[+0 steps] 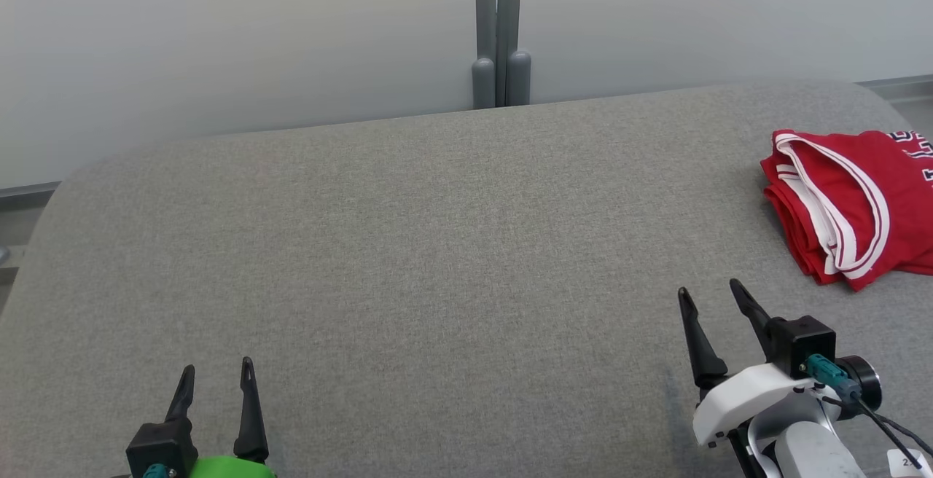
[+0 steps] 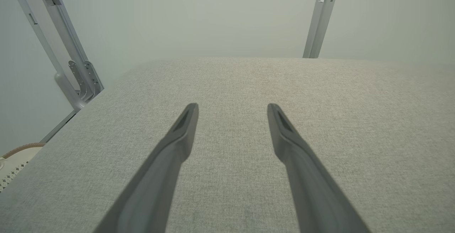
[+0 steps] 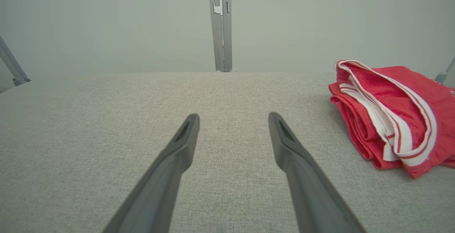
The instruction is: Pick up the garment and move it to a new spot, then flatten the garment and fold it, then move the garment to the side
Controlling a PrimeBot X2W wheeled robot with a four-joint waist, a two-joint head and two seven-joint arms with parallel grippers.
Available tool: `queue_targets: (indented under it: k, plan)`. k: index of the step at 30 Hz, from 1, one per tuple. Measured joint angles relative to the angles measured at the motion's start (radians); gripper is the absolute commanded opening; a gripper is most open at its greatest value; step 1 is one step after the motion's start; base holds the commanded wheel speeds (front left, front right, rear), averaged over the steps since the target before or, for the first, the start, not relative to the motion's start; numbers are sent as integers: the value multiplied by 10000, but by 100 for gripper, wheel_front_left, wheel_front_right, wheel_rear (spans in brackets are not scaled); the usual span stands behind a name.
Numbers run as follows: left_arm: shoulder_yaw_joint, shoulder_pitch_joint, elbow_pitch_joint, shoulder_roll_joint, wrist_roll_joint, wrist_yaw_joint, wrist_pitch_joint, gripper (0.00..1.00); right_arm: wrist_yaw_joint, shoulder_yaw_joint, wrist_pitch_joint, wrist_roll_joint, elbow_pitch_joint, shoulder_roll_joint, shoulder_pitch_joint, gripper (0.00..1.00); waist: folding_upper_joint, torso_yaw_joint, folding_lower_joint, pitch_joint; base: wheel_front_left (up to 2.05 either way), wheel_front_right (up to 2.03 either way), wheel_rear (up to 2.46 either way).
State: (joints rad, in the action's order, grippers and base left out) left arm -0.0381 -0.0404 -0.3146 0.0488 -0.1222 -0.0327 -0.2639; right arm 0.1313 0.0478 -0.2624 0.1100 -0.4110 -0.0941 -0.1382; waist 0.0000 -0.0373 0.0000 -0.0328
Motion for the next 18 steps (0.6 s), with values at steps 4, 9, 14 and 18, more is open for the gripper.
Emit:
queue_targets:
  k: [4,9,14,18]
  plan:
    - [36,0,-69,0,-165,-115,0,100,0,178,0,48,-29,-19,10,100,0,-12,0,3,0,0,0]
    - [31,0,-92,0,-330,-249,0,100,0,267,0,132,-155,-79,32,100,0,-33,0,9,0,0,0]
    - [23,0,-67,0,-426,-330,0,100,0,267,0,134,-165,-109,30,100,0,-49,0,13,0,0,0]
    - [48,0,-63,0,-581,-435,0,100,0,265,0,134,-155,-109,30,100,0,-57,0,14,0,0,0]
